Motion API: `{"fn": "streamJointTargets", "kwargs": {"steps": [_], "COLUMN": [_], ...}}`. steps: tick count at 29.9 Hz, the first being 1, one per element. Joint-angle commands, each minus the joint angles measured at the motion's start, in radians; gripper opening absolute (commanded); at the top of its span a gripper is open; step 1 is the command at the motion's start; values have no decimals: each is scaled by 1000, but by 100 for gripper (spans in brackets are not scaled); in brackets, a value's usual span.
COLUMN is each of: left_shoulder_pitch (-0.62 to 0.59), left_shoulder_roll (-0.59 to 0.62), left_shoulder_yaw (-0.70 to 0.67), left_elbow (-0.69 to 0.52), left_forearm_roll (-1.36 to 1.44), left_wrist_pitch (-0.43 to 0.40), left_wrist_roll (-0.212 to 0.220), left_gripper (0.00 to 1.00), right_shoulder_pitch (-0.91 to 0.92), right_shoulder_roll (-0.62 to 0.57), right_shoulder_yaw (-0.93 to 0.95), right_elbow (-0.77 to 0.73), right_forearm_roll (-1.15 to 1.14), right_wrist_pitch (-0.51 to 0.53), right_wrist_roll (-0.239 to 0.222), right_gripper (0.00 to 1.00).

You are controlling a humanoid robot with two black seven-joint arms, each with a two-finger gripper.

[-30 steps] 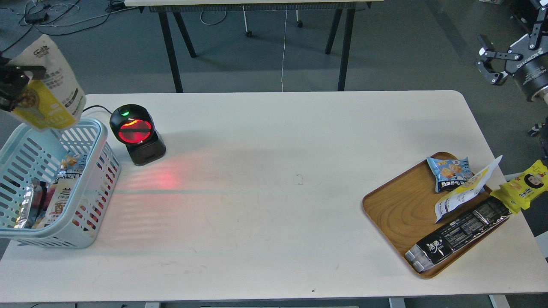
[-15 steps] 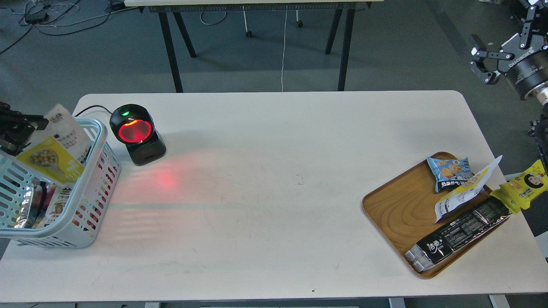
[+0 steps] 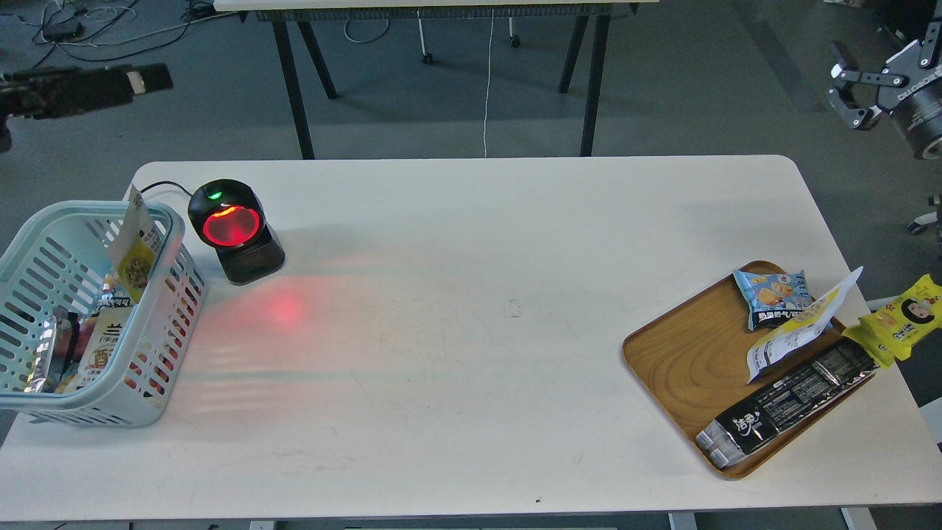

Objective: Scan snack and place in basket

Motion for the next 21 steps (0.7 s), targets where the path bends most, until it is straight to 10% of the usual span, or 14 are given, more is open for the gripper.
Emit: {"fn": "streamJointTargets", "kwargs": {"steps": [1, 10, 15, 21], "left_shoulder_pitch": [0, 3, 3, 2], "left_shoulder_roll": [-157, -538, -726, -833], "left_shoulder_yaw": [-46, -138, -239, -343], "left_elbow": [129, 494, 752, 892], "left_forearm_roll": [-304, -805, -1030, -1199], "left_wrist_pitch": [-30, -74, -74, -74], "left_wrist_roll": [77, 90, 144, 222], "left_gripper": [100, 100, 100, 100], "right_shoulder_pitch": [-7, 5, 4, 2], "right_shoulder_roll": [9, 77, 138, 225], "right_shoulder_yaw": [39, 90, 168, 260], "right_elbow": [-42, -71, -90, -160], "right_forearm_roll": [0, 26, 124, 163], "right_wrist_pitch": [0, 0, 0, 0], "right_wrist_roll": [0, 0, -127, -171], "right_gripper": [100, 100, 100, 100]}}
